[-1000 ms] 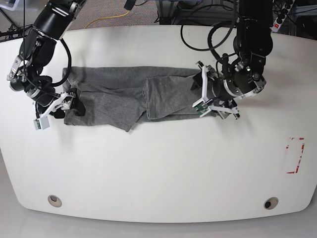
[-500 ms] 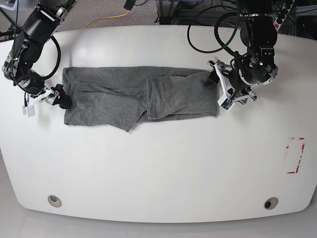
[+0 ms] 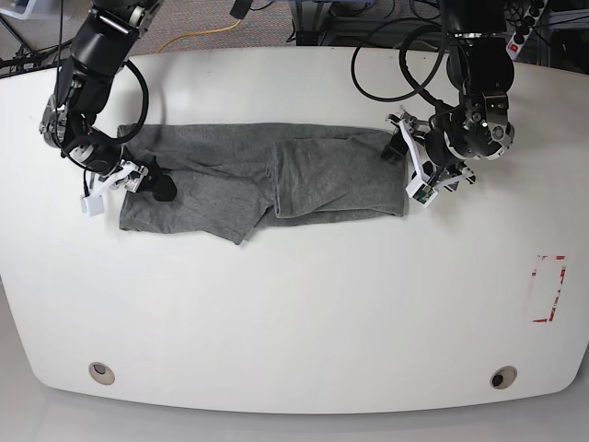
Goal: Fold the T-shirt properly
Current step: 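Lay the folded end down and release it with the left gripper, then grasp the strip end with the right gripper and fold it toward the left gripper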
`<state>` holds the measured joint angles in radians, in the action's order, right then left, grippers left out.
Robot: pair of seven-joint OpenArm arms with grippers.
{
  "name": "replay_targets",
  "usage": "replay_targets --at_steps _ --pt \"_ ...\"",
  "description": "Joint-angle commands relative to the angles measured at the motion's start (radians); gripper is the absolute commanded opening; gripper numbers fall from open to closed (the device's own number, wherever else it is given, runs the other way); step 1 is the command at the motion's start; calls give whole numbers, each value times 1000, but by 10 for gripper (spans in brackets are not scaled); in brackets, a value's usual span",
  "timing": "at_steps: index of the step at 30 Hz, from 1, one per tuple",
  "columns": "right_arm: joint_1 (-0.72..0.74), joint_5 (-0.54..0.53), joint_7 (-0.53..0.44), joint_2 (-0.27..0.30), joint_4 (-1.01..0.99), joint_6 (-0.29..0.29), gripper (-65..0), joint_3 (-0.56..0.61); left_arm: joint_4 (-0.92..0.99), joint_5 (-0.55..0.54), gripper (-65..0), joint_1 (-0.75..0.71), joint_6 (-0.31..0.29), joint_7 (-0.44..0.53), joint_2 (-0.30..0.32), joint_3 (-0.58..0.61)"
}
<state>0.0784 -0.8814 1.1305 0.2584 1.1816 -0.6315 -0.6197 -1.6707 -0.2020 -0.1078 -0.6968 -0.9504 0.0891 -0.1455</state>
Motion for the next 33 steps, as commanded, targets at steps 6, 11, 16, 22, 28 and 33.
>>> replay_targets --at_steps 6,11,16,22,28,33 --pt "13 6 -11 -18 11 48 -350 2 -72 -7 -265 24 -1 6 5 -4" --pt "28 6 -20 -9 13 48 -601 2 -116 -12 -265 47 -1 -58 4 -4" --pt "28 6 -22 5 54 49 -650 2 -154 -7 -265 66 -1 -89 -2 -4" --pt "21 6 -19 5 148 49 -650 2 -156 -12 -265 67 -1 -88 -5 -4" --pt "-2 6 -19 6 192 49 -650 4 -156 -14 -265 67 -1 -88 -61 -21" --pt "-6 6 -19 3 194 49 -650 4 -78 -7 -293 92 -1 -54 -93 -19"
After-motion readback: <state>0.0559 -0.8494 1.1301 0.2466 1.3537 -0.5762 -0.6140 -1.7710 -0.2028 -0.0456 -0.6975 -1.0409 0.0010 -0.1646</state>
